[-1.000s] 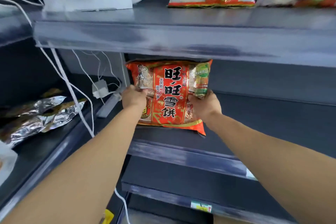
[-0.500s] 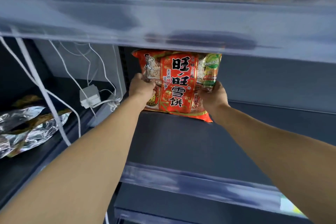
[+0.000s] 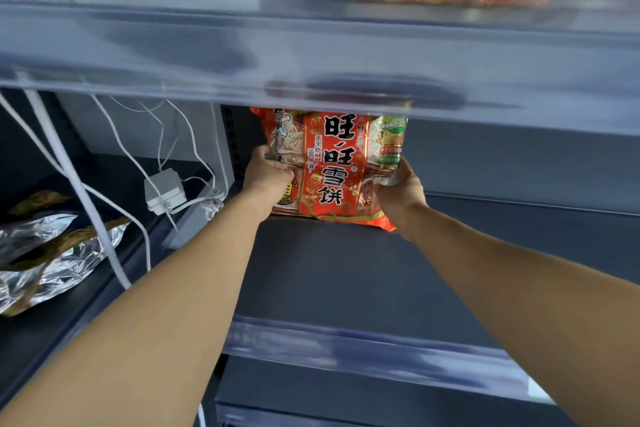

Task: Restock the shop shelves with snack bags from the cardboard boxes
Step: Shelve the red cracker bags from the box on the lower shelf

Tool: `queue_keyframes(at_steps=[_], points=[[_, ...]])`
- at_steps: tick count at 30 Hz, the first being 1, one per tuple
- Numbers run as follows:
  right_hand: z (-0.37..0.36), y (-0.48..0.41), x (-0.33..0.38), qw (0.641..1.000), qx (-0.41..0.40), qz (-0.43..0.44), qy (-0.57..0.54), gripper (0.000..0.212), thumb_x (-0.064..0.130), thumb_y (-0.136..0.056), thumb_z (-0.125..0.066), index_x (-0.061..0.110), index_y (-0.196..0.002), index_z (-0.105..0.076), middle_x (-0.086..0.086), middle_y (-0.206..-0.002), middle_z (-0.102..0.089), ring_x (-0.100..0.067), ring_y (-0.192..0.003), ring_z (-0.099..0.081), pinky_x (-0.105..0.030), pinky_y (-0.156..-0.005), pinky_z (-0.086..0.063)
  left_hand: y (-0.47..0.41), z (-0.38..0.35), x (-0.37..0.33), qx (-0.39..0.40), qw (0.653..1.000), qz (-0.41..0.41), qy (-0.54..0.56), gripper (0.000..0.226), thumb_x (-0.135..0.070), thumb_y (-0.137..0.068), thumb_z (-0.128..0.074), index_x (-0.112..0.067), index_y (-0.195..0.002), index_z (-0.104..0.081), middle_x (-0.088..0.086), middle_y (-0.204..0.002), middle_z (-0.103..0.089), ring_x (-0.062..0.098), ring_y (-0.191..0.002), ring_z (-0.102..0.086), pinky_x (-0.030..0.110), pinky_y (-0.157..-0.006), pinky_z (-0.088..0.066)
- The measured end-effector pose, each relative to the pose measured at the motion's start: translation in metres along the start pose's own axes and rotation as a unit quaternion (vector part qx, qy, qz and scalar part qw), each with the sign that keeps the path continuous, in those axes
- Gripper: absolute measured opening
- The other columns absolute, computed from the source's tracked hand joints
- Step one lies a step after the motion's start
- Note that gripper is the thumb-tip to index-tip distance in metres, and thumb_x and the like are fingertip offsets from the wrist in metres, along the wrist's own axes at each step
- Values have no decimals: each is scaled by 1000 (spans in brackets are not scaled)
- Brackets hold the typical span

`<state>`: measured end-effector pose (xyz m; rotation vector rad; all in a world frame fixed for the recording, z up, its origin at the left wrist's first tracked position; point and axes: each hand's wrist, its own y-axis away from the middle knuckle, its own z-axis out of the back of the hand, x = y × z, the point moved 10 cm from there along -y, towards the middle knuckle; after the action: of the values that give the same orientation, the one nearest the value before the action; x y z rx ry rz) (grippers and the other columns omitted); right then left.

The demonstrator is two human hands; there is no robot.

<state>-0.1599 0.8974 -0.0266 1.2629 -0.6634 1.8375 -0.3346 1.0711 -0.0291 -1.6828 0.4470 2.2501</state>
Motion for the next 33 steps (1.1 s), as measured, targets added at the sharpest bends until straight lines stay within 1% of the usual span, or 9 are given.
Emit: queue_keyframes(at_steps=[3, 7, 11, 13, 18, 22, 26, 30, 33], points=[[-3, 7, -4, 999, 30, -9, 35, 47, 1, -91, -44, 30, -128, -45, 12, -100, -57, -4, -54, -42, -14, -36, -33, 7, -1, 2, 19, 1000, 15, 6, 77, 2, -87, -62, -19, -150, -22, 6, -126, -57, 21, -113, -55, 44, -104, -45], [2, 23, -4, 999, 14, -9, 49, 33, 7, -88, -47, 22, -118, -49, 2, -108, -60, -13, -65, -52, -20, -45, -36, 23, 3, 0, 15, 1000, 24, -10, 84, -1, -89, -60, -18, -153, -7, 8, -136, -53, 25, -122, -52, 45, -106, -43], [10, 52, 8, 996, 24, 5, 91, 40, 11, -91, -48, 19, -130, -48, -5, -128, -57, -26, -104, -59, -26, -69, -41, 61, 4, -22, 15, 998, -9, -54, 53, 0, -90, -56, -8, -140, -39, 7, -119, -56, 19, -102, -54, 30, -91, -48], [15, 75, 19, 989, 53, 36, 135, 37, 12, -96, -44, 16, -133, -48, -5, -129, -56, -25, -105, -58, -26, -71, -40, 89, -2, -37, 34, 995, -37, -82, 38, 1, -91, -55, -8, -129, -51, 4, -111, -58, 15, -94, -53, 26, -81, -46], [60, 134, 30, 965, 105, 110, 212, 38, 9, -96, -46, 14, -133, -50, -8, -136, -51, -23, -125, -48, -25, -94, -40, 165, -34, -58, 82, 981, -75, -159, 29, -2, -91, -54, -7, -120, -61, 7, -111, -63, 20, -100, -59, 31, -86, -48], [146, 173, 10, 959, 101, 108, 243, 41, 11, -96, -47, 14, -137, -48, -4, -144, -46, -21, -134, -40, -25, -105, -33, 244, -98, -82, 149, 968, -94, -180, 26, -2, -91, -54, -8, -115, -64, 6, -101, -63, 15, -88, -57, 25, -79, -48], [277, 208, -31, 961, 62, 70, 259, 41, 11, -96, -46, 13, -136, -49, -5, -143, -48, -23, -127, -48, -28, -103, -38, 342, -200, -119, 228, 944, -136, -194, 25, -3, -91, -54, -10, -112, -65, 2, -93, -61, 13, -78, -55, 12, -63, -43], [430, 254, -87, 959, 16, 12, 281, 38, 15, -97, -46, 13, -136, -49, -4, -141, -51, -24, -123, -51, -31, -97, -42, 458, -320, -149, 327, 914, -155, -186, 23, -5, -90, -53, -9, -110, -64, 2, -93, -60, 15, -79, -56, 22, -67, -47], [543, 294, -137, 958, -15, -50, 281, 38, 14, -96, -49, 11, -133, -52, -6, -136, -56, -25, -121, -53, -29, -96, -41, 549, -410, -161, 405, 885, -146, -179, 21, -5, -91, -54, -5, -110, -63, 7, -90, -62, 19, -82, -58, 36, -80, -52]])
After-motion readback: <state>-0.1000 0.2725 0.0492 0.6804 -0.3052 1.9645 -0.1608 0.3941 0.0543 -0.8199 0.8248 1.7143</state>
